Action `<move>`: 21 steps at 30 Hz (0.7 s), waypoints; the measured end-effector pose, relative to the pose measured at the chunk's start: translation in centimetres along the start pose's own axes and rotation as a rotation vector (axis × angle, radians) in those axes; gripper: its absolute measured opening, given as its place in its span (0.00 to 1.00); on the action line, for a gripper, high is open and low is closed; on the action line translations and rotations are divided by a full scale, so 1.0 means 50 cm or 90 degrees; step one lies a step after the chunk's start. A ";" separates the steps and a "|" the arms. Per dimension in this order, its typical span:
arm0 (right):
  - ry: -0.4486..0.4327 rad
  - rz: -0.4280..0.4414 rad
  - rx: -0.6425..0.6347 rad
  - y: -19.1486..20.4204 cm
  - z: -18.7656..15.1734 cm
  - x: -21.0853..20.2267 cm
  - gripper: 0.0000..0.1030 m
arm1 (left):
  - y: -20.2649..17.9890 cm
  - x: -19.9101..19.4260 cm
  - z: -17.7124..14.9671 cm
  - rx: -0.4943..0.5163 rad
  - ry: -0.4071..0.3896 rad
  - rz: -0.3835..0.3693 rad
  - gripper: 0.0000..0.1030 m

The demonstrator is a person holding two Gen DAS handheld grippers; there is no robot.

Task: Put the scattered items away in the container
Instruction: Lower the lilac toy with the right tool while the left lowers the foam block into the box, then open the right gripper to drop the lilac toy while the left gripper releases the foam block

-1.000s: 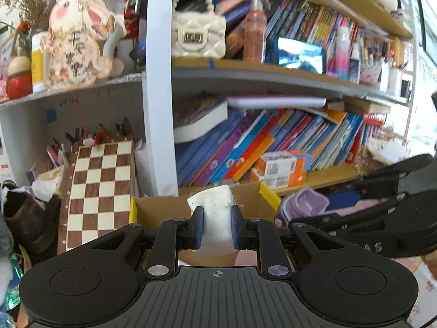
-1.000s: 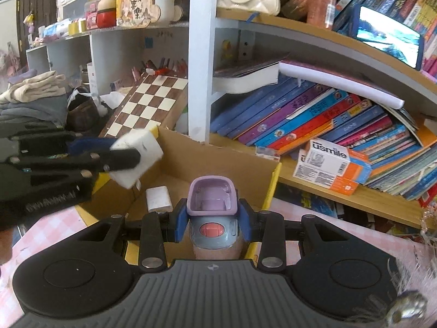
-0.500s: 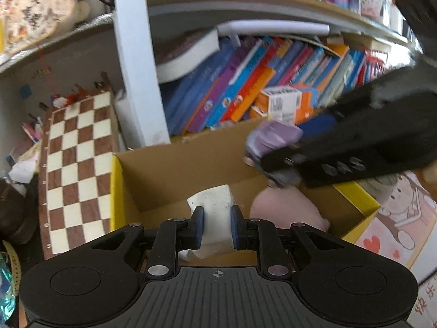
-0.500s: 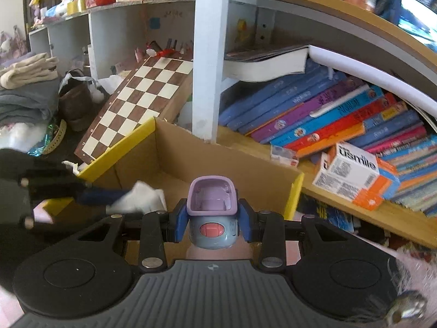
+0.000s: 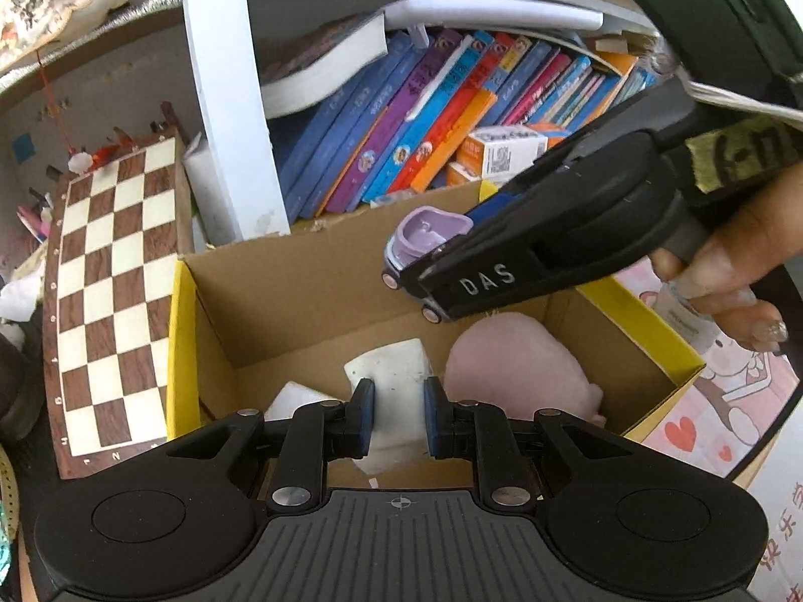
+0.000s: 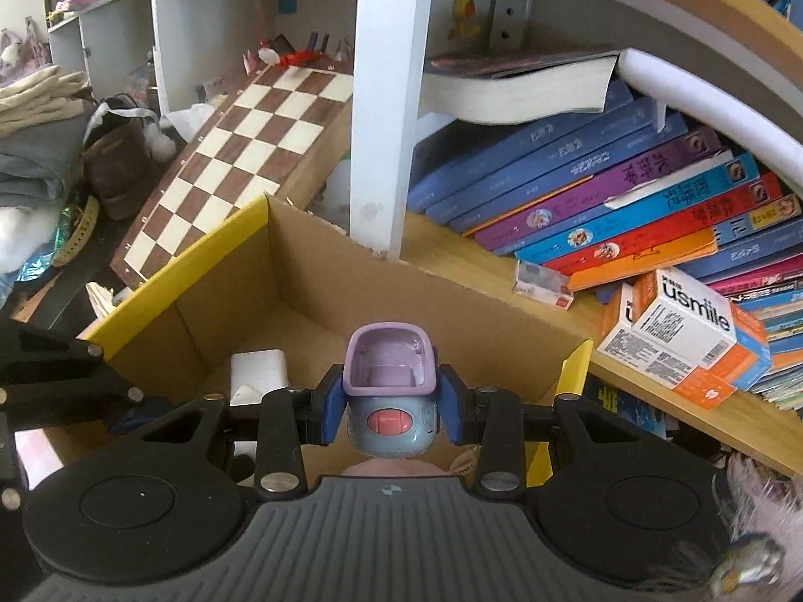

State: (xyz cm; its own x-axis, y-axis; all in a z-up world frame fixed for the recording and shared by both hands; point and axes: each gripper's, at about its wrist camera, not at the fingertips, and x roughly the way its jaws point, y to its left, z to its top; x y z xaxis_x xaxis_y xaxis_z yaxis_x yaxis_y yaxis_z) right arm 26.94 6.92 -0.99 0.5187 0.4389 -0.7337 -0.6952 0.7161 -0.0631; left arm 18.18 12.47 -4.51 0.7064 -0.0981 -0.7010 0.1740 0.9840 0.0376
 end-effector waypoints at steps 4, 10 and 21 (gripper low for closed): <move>0.027 -0.002 0.001 0.006 0.004 0.032 0.35 | 0.005 0.021 -0.003 -0.011 0.034 -0.013 0.19; 0.043 -0.002 -0.014 0.020 0.005 0.056 0.35 | 0.008 0.022 -0.005 -0.022 0.039 -0.021 0.20; 0.056 0.002 0.003 0.020 0.006 0.073 0.35 | 0.006 0.001 -0.001 -0.028 0.016 -0.024 0.66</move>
State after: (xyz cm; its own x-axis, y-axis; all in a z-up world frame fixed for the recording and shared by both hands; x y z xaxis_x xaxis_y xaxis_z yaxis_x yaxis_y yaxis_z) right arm 28.27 9.39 -3.52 0.4707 0.3915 -0.7907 -0.6944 0.7172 -0.0582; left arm 18.24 12.77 -4.58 0.6820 -0.1321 -0.7193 0.1695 0.9853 -0.0203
